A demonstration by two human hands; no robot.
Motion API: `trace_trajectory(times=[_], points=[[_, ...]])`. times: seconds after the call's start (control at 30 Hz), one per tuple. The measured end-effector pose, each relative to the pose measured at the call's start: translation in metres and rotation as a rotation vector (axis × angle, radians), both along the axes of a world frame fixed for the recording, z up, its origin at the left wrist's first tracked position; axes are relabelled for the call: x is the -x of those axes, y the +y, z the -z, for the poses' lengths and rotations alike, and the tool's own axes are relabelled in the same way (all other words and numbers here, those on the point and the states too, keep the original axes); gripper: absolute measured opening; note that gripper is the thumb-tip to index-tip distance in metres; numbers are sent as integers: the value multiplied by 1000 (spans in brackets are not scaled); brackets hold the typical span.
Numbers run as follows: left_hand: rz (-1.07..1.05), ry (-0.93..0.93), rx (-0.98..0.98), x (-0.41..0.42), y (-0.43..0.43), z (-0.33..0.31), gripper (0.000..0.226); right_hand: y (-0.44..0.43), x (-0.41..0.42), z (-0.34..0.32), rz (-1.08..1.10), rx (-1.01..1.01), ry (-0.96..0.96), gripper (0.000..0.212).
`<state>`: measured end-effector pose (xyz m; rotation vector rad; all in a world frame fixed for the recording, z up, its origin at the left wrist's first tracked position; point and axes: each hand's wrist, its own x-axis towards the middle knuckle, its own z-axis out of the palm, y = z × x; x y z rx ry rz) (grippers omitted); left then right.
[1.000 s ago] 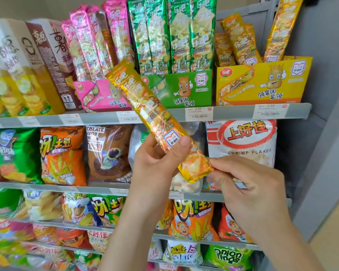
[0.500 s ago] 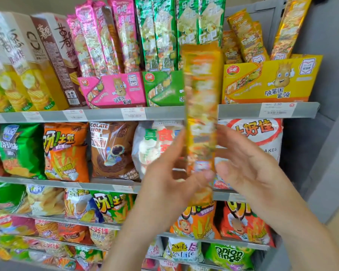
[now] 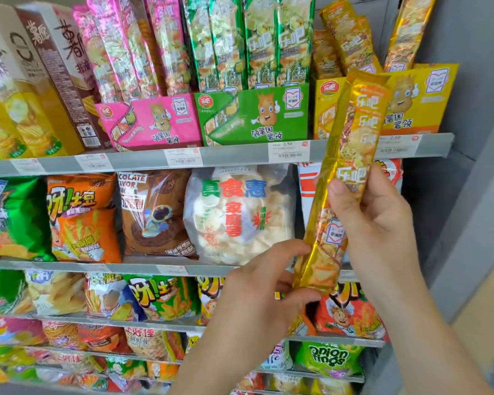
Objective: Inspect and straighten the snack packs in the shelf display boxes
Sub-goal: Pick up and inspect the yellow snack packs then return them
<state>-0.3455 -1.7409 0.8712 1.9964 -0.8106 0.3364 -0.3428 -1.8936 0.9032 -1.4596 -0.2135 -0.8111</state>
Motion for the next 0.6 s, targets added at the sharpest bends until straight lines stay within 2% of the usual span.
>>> trace_trajectory(times=[0.13, 0.23, 0.33, 0.43, 0.53, 0.6], points=[[-44, -273, -98, -5, 0, -3, 37, 2, -3, 1, 74, 20, 8, 33], [-35, -387, -138, -6, -2, -3, 18, 5, -3, 1, 146, 17, -27, 47], [-9, -461, -147, -6, -10, -2, 21, 2, -4, -1, 182, 59, -47, 55], [50, -436, -195, -12, -17, -7, 22, -7, -3, -8, 179, 137, -41, 53], [144, -274, -233, -23, -23, -21, 5, -21, -1, -20, 198, 176, -31, 56], [178, -171, -156, -32, -27, -37, 18, -33, 1, -33, 192, 181, -62, 54]])
